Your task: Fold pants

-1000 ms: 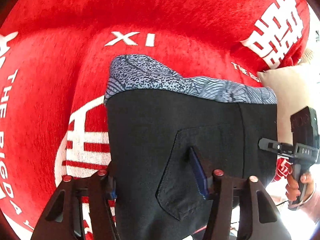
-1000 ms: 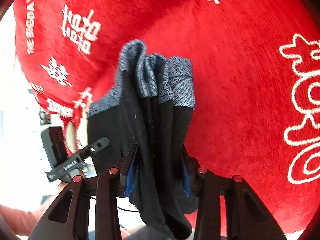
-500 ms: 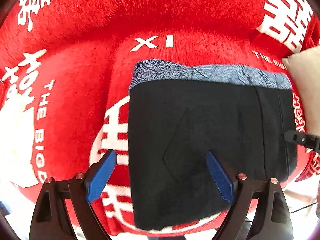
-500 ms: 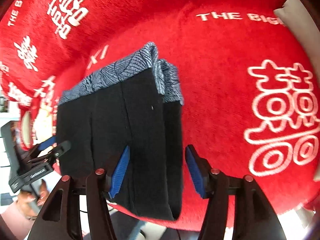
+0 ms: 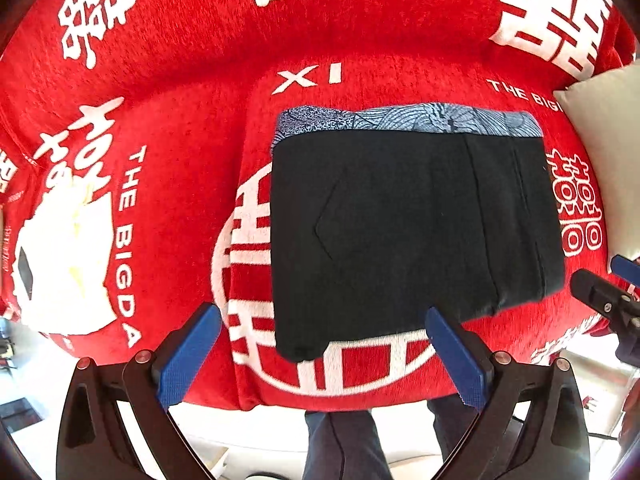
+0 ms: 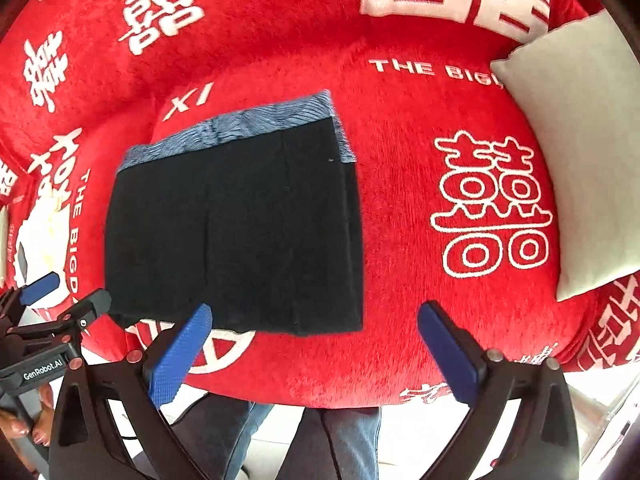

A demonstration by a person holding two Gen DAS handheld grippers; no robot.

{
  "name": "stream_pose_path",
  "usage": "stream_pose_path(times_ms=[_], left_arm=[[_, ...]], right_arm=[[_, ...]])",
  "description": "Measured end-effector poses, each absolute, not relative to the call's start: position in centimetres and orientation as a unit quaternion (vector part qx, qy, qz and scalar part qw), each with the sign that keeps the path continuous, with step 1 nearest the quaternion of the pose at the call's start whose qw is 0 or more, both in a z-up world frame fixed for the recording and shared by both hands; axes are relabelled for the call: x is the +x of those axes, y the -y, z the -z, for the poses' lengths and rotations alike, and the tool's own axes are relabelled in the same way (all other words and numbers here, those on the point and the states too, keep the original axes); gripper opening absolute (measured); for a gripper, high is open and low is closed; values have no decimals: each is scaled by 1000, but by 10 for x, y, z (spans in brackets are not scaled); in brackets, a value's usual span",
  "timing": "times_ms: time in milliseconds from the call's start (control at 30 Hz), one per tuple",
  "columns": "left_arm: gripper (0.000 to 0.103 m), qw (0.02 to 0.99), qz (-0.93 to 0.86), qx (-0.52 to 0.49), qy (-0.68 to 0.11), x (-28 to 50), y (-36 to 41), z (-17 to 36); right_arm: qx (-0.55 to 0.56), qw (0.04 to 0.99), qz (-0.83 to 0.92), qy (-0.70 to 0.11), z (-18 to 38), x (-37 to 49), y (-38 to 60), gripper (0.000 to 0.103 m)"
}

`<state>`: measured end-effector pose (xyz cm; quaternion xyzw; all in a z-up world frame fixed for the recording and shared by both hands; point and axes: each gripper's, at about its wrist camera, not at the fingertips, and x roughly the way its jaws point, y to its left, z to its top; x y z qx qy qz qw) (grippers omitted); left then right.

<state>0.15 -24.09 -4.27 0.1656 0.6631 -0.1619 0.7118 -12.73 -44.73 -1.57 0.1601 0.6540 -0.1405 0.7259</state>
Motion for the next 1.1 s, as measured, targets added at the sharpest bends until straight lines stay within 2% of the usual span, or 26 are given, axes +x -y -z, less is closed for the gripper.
stream_pose_path(times_ms=[433, 1100], left_arm=[[103, 710, 160, 181, -662, -9, 240, 22], [103, 676, 170, 204, -687, -12, 239, 32]], right_arm=[[144, 713, 141, -671, -2, -124, 418, 103], [140, 696, 146, -689, 2, -119, 413, 103]])
